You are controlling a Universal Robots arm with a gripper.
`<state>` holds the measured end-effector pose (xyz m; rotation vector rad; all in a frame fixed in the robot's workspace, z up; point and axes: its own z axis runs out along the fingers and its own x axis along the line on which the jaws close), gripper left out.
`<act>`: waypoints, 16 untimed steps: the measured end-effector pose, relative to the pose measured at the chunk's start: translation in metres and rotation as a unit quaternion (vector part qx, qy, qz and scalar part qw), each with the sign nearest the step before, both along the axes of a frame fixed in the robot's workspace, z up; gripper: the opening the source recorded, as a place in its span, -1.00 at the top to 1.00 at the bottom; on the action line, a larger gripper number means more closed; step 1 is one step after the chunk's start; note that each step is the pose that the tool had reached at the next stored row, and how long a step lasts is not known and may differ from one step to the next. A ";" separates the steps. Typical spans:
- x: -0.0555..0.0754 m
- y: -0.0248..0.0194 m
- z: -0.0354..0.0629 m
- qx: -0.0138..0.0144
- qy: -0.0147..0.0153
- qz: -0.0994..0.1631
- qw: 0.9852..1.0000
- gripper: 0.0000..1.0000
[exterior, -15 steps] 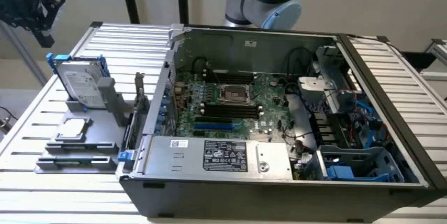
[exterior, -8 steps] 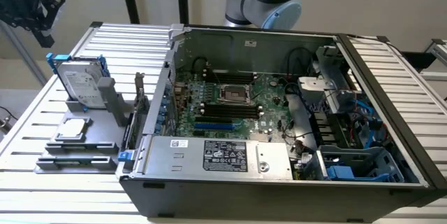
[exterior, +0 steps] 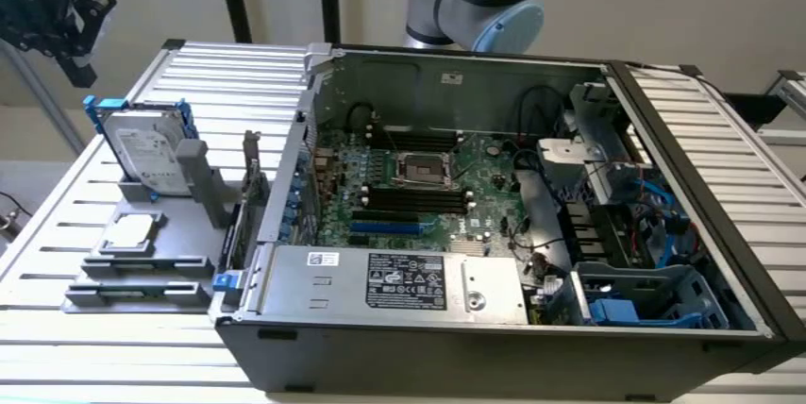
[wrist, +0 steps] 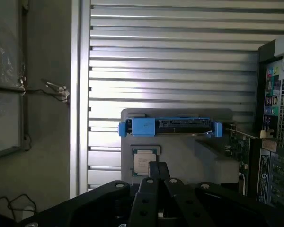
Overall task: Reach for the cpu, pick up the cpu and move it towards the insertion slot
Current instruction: 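Pick up the cpu and move it towards the insertion slot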
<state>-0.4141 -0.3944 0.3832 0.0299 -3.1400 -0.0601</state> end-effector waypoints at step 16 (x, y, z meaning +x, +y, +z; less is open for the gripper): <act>0.000 -0.0421 -0.0045 -0.002 0.005 0.001 1.000 0.79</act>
